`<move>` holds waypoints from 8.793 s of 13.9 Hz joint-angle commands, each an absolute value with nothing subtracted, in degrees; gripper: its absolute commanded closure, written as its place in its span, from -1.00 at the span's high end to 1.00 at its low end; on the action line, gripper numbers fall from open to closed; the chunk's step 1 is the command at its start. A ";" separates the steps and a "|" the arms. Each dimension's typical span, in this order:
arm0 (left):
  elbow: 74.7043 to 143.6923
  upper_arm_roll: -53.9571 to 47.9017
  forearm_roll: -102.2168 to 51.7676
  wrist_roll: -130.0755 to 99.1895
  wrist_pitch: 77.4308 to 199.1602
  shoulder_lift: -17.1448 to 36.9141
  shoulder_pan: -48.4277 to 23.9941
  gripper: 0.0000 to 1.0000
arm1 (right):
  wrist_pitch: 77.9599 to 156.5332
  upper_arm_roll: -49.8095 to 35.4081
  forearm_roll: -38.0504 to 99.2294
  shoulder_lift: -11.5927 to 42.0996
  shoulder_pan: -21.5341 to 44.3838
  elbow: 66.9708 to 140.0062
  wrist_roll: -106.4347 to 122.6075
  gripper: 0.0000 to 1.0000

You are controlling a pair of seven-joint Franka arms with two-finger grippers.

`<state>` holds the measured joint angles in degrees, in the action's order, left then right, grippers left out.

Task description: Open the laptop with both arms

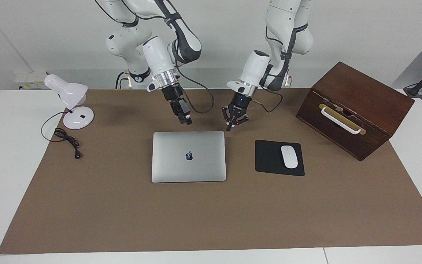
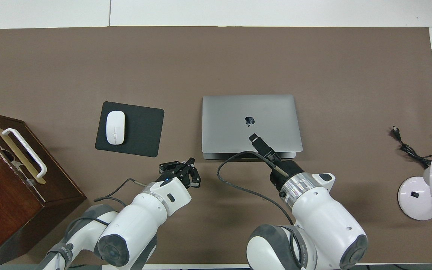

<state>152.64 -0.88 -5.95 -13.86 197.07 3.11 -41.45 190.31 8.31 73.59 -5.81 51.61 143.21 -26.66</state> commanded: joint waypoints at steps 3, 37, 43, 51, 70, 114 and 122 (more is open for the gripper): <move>149.69 -0.09 -6.94 -14.06 200.74 7.81 -43.16 -1.00 | 190.90 8.35 76.55 -5.36 52.21 142.12 -24.35 0.94; 140.45 0.18 -5.71 -13.27 200.74 18.72 -42.10 -1.00 | 189.58 8.35 83.92 -3.08 51.23 139.39 -19.86 0.98; 140.54 0.18 -5.71 -13.27 200.74 18.72 -42.10 -1.00 | 189.49 8.35 88.86 -1.06 54.05 139.39 -19.86 0.98; 140.62 0.09 -5.63 -13.36 200.74 19.16 -41.84 -1.00 | 187.82 8.44 88.86 0.70 52.56 138.16 -18.64 0.98; 140.80 0.09 -5.63 -13.36 200.74 19.16 -41.92 -1.00 | 183.25 8.53 88.77 5.89 45.53 130.00 -13.10 0.99; 140.80 0.09 -5.62 -13.45 200.65 19.25 -41.84 -1.00 | 178.60 8.44 88.24 17.49 33.22 100.55 -12.21 1.00; 140.01 0.09 -5.80 -18.00 200.65 19.07 -41.92 -1.00 | 190.88 8.35 88.51 21.17 48.50 90.29 -24.60 1.00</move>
